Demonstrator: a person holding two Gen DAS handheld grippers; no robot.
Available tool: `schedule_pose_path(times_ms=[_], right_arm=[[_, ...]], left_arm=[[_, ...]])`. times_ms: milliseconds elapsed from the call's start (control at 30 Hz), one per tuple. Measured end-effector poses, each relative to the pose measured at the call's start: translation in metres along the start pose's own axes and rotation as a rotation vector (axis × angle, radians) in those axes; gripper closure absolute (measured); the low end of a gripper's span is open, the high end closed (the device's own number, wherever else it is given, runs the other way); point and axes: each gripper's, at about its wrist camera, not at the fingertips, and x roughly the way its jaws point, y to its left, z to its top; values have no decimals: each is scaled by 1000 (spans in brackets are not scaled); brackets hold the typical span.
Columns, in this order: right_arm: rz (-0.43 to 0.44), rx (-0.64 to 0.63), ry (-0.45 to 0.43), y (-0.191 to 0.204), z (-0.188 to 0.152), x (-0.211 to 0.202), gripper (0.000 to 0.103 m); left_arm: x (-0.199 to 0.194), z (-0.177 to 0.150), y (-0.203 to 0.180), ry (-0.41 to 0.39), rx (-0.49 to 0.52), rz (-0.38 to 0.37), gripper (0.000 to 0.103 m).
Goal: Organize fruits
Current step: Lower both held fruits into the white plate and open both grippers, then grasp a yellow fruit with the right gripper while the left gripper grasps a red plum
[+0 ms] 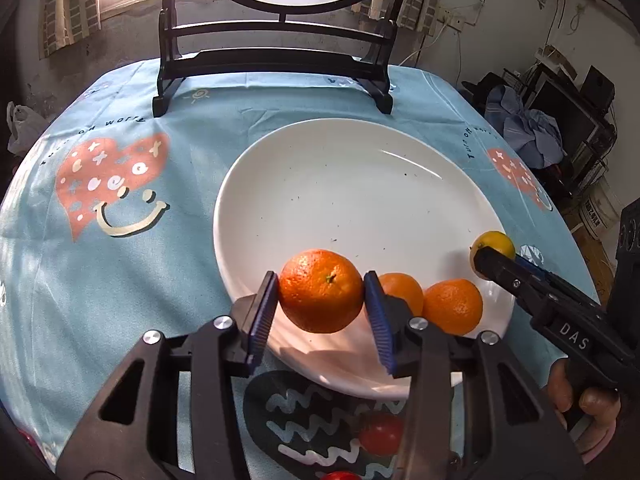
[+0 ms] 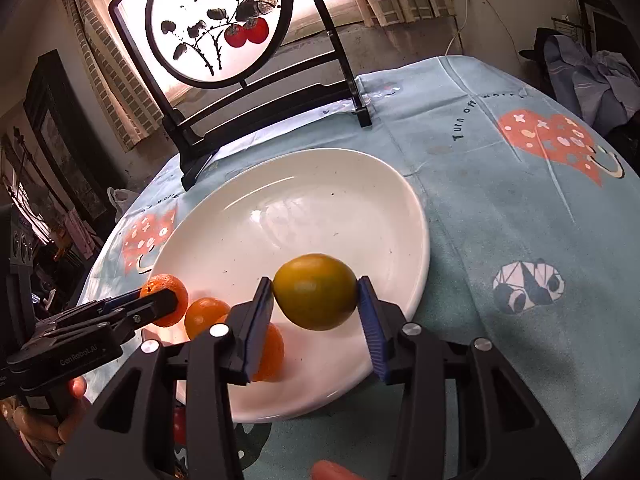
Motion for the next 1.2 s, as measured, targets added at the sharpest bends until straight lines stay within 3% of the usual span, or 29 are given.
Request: schedule_pose_path(times_ms=[33, 100, 167, 200, 300, 467, 567, 667, 800, 900, 967, 1067, 1133, 1200], right_arm=[[10, 3, 1, 0, -1, -1, 38], [35, 17, -13, 0, -1, -9, 27], [59, 18, -42, 1, -1, -22, 14], [64, 18, -62, 1, -2, -29, 1], [120, 7, -111, 4, -5, -48, 1], [328, 76, -162, 5, -24, -65, 1], [359, 47, -86, 17, -35, -68, 1], [274, 39, -37, 29, -55, -79, 1], [355, 74, -18, 37, -94, -113, 1], [345, -50, -1, 63, -127, -140, 1], [291, -171, 17, 85, -151, -152, 3], [154, -334, 47, 110, -179, -154, 11], [133, -389, 74, 118, -192, -148, 22], [132, -393, 103, 119, -198, -140, 26]], left_arm=[[-2, -1, 0, -3, 1, -3, 54], [-16, -4, 2, -33, -7, -6, 27], [-40, -7, 4, -98, -10, 13, 17], [-52, -10, 6, -126, -9, 24, 13], [-81, -23, 14, -191, -17, 70, 5], [-105, -58, 41, -212, -57, 114, 4], [-111, -77, 58, -200, -90, 144, 4], [-120, -93, 71, -201, -110, 139, 4], [-123, -113, 83, -190, -125, 126, 4], [-122, -122, 86, -170, -134, 133, 4], [-124, -127, 86, -169, -139, 126, 4], [-125, -129, 85, -173, -131, 134, 4], [-125, -131, 86, -174, -132, 143, 4], [-124, -133, 87, -170, -136, 144, 4]])
